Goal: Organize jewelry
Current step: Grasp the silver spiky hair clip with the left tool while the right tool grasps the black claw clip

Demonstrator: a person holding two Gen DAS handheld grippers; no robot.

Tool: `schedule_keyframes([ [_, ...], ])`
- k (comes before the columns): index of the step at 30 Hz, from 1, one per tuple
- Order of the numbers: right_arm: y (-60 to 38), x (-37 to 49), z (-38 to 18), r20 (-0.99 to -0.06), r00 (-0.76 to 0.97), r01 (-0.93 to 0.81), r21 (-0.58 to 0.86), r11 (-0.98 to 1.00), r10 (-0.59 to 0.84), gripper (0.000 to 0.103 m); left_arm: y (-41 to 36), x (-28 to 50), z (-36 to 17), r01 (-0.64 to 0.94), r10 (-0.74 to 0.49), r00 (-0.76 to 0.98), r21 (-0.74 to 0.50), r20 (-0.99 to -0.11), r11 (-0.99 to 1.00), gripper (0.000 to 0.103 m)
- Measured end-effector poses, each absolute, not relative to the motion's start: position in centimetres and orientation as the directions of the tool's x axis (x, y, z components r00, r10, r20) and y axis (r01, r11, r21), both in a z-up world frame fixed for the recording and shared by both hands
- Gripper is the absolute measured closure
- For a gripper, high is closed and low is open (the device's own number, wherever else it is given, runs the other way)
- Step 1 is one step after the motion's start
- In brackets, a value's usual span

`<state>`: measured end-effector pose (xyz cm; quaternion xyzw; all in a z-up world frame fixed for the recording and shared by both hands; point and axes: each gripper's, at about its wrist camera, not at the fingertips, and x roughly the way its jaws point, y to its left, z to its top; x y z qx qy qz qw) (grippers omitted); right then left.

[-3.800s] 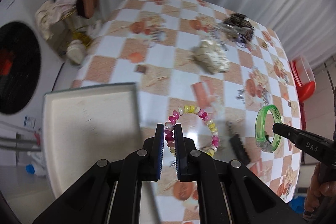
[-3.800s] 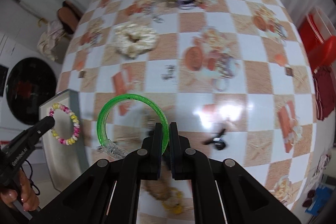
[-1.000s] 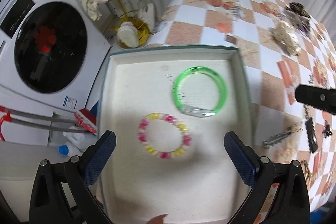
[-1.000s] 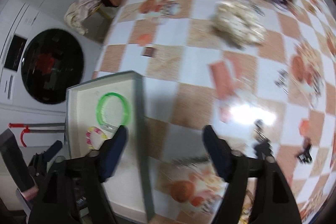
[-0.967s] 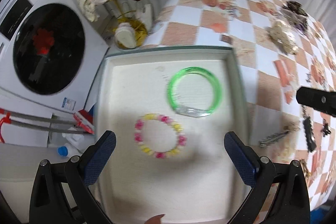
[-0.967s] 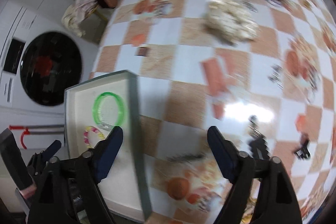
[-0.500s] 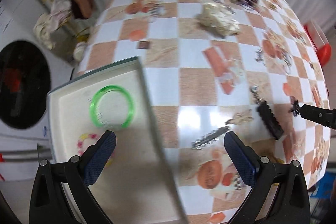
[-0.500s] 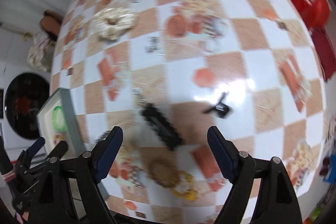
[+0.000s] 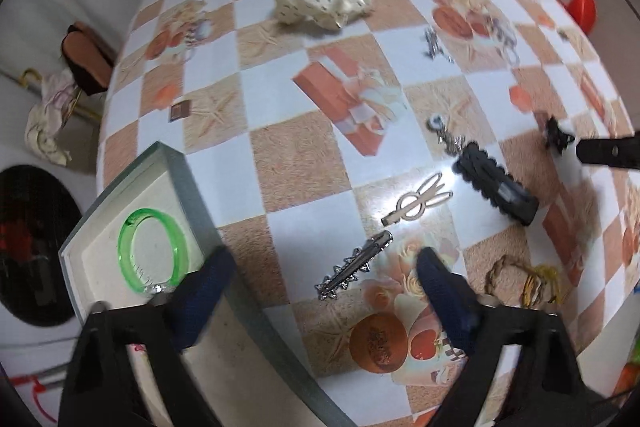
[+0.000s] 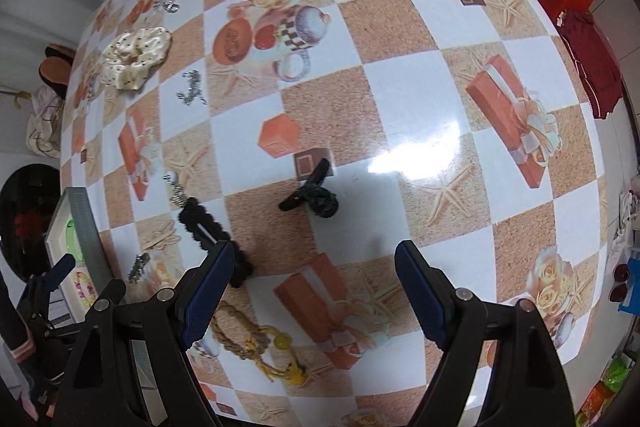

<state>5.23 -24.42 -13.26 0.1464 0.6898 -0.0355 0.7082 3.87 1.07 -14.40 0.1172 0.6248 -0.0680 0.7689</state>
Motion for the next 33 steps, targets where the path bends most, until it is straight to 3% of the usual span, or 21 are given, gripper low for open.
schedule_keyframes([
  [5, -24.5, 5.8, -14.4, -0.99, 0.034, 0.255, 0.142, 0.956, 0.138, 0.018, 0.4, 4.0, -15.7, 0.289, 0.032, 0.184, 0.085, -0.982, 0.954, 0.011],
  [7, -24.5, 6.3, -15.1, -0.991, 0.029, 0.262, 0.134, 0.956, 0.131, 0.018, 0.3, 4.1, -16.3, 0.3, 0.035, 0.167, 0.085, -0.985, 0.95, 0.022],
  [14, -24.1, 7.6, -17.2, -0.995, 0.015, 0.261, 0.1, 0.96, 0.099, 0.019, 0.6, 4.4, -18.2, 0.291, 0.029, 0.101, 0.058, -0.994, 0.955, 0.024],
  [15, -23.8, 7.8, -17.2, -0.996, 0.025, 0.244, 0.084, 0.966, 0.08, 0.019, 0.6, 4.4, -18.2, 0.288, 0.016, 0.098, 0.044, -0.995, 0.957, 0.029],
  [18, -23.0, 8.3, -17.2, -0.999, 0.032, 0.198, 0.032, 0.98, 0.026, 0.029, 0.6, 4.7, -18.1, 0.283, -0.021, 0.087, 0.005, -0.996, 0.959, 0.045],
  [20, -22.3, 8.5, -17.1, -0.999, 0.036, 0.167, -0.005, 0.986, -0.011, 0.041, 0.3, 4.6, -18.0, 0.284, -0.043, 0.08, -0.019, -0.996, 0.959, 0.055],
  [23, -21.6, 8.7, -16.9, -0.998, 0.048, 0.126, -0.036, 0.991, -0.042, 0.074, -0.2, 4.3, -17.9, 0.294, -0.051, 0.087, -0.023, -0.995, 0.956, 0.075],
  [33, -23.2, 7.6, -15.5, -0.995, 0.063, 0.187, 0.093, 0.978, 0.083, 0.077, 0.5, 3.3, -16.2, 0.164, -0.134, 0.089, -0.118, -0.987, 0.979, 0.075],
])
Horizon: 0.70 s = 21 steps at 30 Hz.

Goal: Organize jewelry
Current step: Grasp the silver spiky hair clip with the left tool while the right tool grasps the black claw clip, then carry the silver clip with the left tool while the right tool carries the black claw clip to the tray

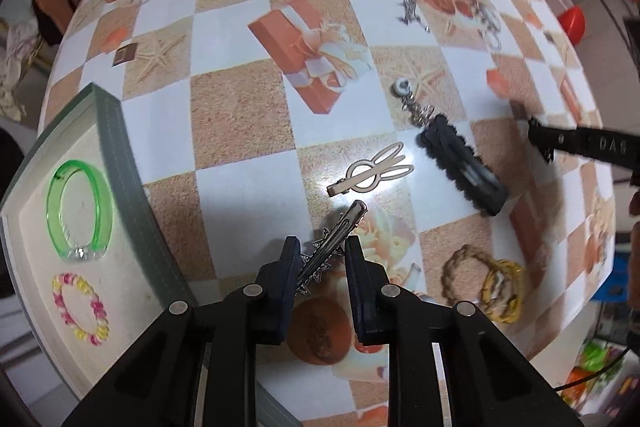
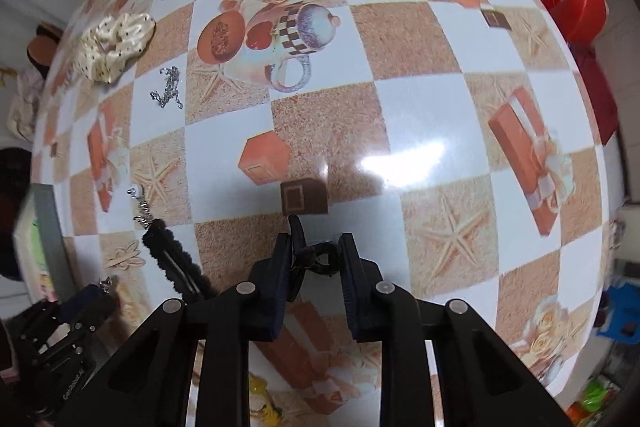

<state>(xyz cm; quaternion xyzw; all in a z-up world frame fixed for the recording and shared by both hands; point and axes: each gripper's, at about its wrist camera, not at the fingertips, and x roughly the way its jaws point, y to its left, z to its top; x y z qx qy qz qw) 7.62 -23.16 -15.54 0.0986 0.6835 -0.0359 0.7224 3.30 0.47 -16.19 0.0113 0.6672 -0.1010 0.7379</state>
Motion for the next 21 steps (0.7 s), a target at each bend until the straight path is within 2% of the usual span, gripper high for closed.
schedule_keyframes([
  [10, -25.8, 5.7, -12.5, -0.984, 0.078, 0.221, 0.172, 0.96, 0.158, 0.077, 2.0, 2.3, -12.7, 0.098, -0.168, 0.152, -0.154, -0.974, 0.983, 0.075],
  [21, -21.9, 5.6, -10.7, -0.976, 0.101, 0.158, 0.209, 0.965, 0.195, 0.077, 5.5, 0.8, -10.6, -0.004, -0.16, 0.216, -0.164, -0.963, 0.986, 0.075],
])
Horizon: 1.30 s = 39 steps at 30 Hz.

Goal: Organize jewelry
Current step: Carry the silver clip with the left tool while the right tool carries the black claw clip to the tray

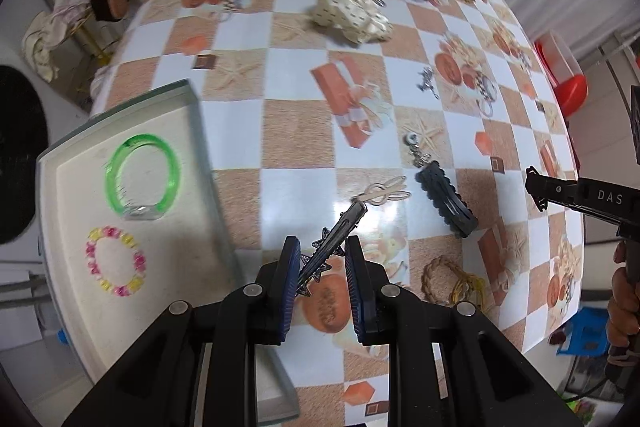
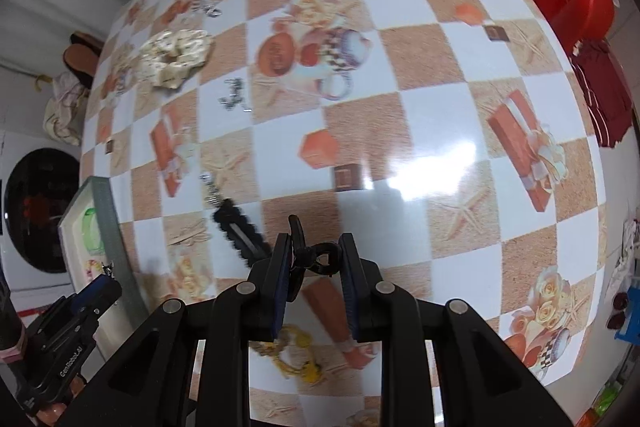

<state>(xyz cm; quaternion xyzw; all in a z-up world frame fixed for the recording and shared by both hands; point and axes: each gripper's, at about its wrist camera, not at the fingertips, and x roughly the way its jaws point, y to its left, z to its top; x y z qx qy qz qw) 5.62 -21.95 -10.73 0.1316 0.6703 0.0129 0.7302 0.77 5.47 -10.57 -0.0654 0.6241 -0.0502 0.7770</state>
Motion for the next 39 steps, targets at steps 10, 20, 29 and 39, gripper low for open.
schedule_keyframes([
  [10, -14.3, 6.8, -9.1, -0.963, 0.098, 0.005, 0.252, 0.968, 0.251, 0.077, 11.6, -2.1, -10.0, -0.153, -0.113, 0.249, -0.154, -0.962, 0.976, 0.075],
  [20, -3.1, 7.8, -8.7, -0.947, 0.059, -0.204, 0.297, 0.933, 0.314, 0.077, 19.4, -4.5, -10.6, -0.32, -0.035, 0.271, -0.124, -0.962, 0.939, 0.075],
  [29, 6.5, 8.5, -10.5, -0.928, -0.002, -0.328, 0.352, 0.877, 0.372, 0.077, 24.9, -2.2, -12.0, -0.398, 0.021, 0.301, -0.105, -0.953, 0.911, 0.075],
  [39, 11.4, 9.8, -14.4, -0.918, -0.069, -0.316, 0.391, 0.865, 0.39, 0.077, 26.2, 0.6, -14.6, -0.392, 0.048, 0.29, -0.073, -0.956, 0.917, 0.075],
])
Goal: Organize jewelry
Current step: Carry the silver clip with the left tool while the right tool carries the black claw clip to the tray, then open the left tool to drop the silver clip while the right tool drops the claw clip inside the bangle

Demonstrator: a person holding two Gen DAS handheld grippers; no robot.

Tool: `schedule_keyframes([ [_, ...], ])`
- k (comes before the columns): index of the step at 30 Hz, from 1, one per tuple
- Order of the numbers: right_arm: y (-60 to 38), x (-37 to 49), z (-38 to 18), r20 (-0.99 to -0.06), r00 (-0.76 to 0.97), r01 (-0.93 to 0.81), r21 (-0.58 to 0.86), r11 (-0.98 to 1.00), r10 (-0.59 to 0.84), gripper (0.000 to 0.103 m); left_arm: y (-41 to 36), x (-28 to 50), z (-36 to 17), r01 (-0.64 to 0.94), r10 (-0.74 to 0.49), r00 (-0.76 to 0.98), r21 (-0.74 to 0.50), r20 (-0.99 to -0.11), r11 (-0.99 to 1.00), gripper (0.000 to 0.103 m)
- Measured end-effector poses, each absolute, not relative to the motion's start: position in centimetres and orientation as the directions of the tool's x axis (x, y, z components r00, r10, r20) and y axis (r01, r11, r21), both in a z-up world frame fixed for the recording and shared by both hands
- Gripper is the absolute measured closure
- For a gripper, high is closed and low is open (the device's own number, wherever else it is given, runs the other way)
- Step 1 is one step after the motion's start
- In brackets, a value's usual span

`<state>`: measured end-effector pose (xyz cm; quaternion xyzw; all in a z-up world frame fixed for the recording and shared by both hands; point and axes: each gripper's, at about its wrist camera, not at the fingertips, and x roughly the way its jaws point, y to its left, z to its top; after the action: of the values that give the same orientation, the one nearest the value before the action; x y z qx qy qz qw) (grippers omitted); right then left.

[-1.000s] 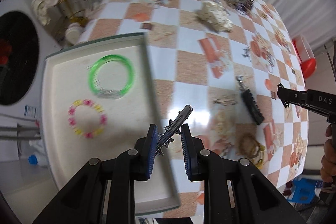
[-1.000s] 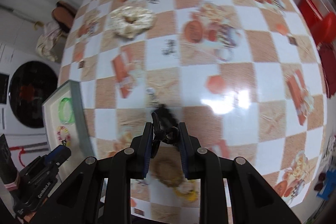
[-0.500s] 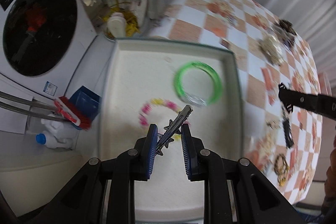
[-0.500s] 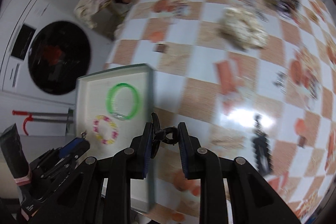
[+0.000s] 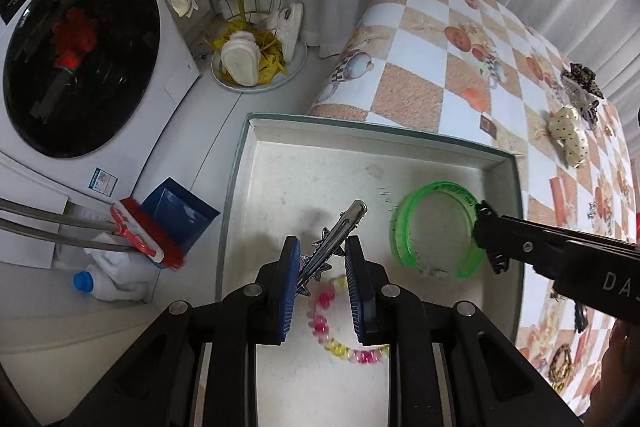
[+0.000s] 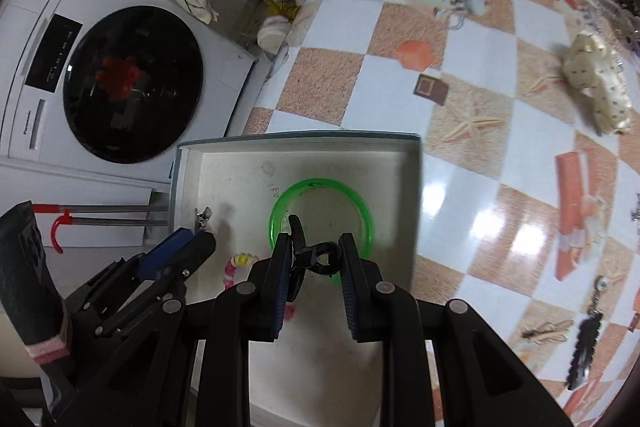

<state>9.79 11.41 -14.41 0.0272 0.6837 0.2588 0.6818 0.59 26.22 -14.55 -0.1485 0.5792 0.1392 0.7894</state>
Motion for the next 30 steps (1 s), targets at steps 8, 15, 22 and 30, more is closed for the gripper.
schedule_keyframes([
  [8, 12.2, 10.0, -16.8, -0.923, -0.098, -0.309, 0.384, 0.87, 0.372, 0.077, 26.3, 1.2, -16.4, -0.398, 0.055, 0.261, -0.056, -0.964, 0.916, 0.075],
  [15, 12.6, 10.3, -17.6, -0.935, -0.095, -0.317, 0.355, 0.88, 0.343, 0.077, 25.9, 1.4, -16.9, -0.385, 0.068, 0.251, -0.035, -0.965, 0.922, 0.075],
  [22, 12.5, 10.3, -18.0, -0.941, -0.095, -0.323, 0.338, 0.884, 0.325, 0.077, 25.8, 1.6, -17.2, -0.386, 0.083, 0.238, -0.016, -0.968, 0.922, 0.075],
  [30, 12.7, 10.3, -18.0, -0.942, -0.094, -0.321, 0.335, 0.886, 0.322, 0.077, 25.6, 1.7, -17.2, -0.378, 0.105, 0.223, 0.013, -0.969, 0.926, 0.075],
])
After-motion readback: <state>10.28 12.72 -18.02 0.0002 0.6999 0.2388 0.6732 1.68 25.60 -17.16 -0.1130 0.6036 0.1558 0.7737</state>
